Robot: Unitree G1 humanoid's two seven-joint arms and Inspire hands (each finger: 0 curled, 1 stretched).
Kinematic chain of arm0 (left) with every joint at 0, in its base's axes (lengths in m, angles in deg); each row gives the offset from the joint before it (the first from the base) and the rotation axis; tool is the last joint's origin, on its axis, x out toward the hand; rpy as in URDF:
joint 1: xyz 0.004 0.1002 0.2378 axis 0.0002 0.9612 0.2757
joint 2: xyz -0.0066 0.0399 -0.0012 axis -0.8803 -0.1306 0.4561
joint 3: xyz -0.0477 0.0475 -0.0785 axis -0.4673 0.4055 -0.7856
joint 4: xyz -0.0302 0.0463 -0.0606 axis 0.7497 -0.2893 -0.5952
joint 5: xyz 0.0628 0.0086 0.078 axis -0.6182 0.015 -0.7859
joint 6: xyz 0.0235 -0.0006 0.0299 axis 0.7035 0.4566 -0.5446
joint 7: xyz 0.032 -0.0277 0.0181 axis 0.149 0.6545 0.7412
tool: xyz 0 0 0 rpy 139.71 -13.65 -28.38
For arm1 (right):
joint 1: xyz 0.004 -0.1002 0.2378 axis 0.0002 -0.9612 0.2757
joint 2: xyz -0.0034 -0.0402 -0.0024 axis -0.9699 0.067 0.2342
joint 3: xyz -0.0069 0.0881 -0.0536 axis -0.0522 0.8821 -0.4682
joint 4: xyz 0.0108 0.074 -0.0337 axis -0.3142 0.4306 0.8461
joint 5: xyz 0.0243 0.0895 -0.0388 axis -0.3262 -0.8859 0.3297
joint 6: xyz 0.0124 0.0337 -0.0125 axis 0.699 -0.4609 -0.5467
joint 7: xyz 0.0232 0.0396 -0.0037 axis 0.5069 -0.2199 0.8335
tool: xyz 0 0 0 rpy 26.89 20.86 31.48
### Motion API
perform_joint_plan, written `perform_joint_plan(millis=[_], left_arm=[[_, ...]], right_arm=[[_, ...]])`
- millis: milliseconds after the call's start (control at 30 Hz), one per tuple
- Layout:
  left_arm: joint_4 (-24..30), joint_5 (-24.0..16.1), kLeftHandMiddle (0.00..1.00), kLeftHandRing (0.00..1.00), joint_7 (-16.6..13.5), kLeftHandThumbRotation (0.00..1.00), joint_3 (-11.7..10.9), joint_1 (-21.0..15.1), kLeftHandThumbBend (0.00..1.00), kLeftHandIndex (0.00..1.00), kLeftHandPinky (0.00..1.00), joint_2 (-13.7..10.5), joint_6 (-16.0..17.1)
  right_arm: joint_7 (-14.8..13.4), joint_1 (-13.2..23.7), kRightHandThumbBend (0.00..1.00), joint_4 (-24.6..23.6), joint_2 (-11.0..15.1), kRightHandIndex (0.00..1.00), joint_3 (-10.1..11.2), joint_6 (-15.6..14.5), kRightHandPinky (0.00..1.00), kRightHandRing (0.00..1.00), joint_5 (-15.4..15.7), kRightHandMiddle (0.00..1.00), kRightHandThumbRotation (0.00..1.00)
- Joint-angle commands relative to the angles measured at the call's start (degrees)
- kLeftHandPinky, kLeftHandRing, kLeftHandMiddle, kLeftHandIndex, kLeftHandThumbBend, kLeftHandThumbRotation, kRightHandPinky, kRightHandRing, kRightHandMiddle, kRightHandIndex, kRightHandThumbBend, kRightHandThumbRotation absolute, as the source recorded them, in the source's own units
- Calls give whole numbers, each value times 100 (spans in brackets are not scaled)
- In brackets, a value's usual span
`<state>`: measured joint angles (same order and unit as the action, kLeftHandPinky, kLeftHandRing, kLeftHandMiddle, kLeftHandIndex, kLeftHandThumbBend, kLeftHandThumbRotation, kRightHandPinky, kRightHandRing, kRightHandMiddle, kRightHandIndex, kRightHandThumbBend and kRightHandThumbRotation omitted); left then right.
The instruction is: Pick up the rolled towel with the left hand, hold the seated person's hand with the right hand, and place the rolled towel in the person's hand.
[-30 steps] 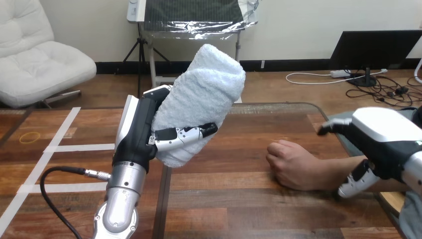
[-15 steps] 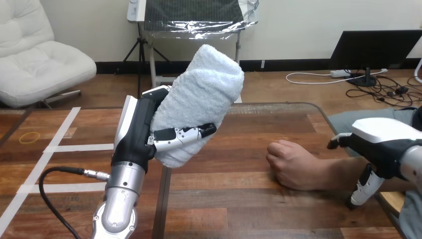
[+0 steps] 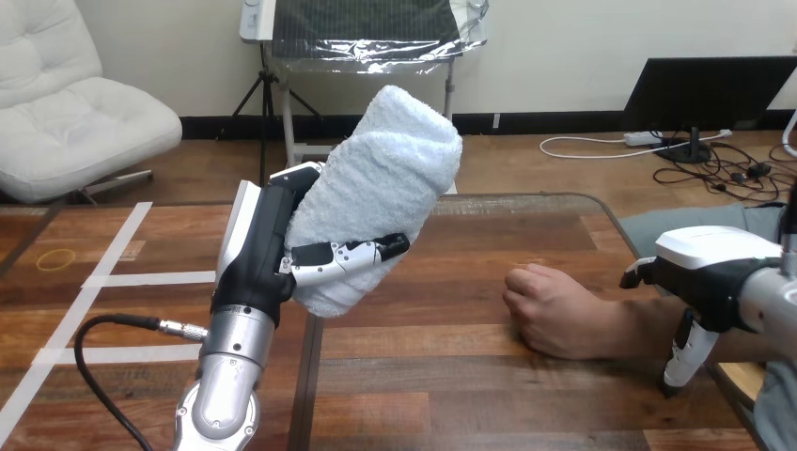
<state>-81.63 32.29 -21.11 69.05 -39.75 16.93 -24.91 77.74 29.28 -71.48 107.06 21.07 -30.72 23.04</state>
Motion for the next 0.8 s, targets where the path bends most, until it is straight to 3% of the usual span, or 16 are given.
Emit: perform_joint_plan(millis=[0, 767], left_arm=[[117, 21, 40, 36, -4, 9, -139, -509, 62, 49, 32, -5, 103], [195, 1, 40, 35, 1, 7, -144, -503, 62, 49, 31, 13, 68]], right_arm=[[-76, 561, 78, 309, 33, 89, -130, -46, 83, 88, 175, 91, 11], [-257, 1053, 74, 1242, -149, 92, -731, -108, 87, 91, 717, 94, 22]])
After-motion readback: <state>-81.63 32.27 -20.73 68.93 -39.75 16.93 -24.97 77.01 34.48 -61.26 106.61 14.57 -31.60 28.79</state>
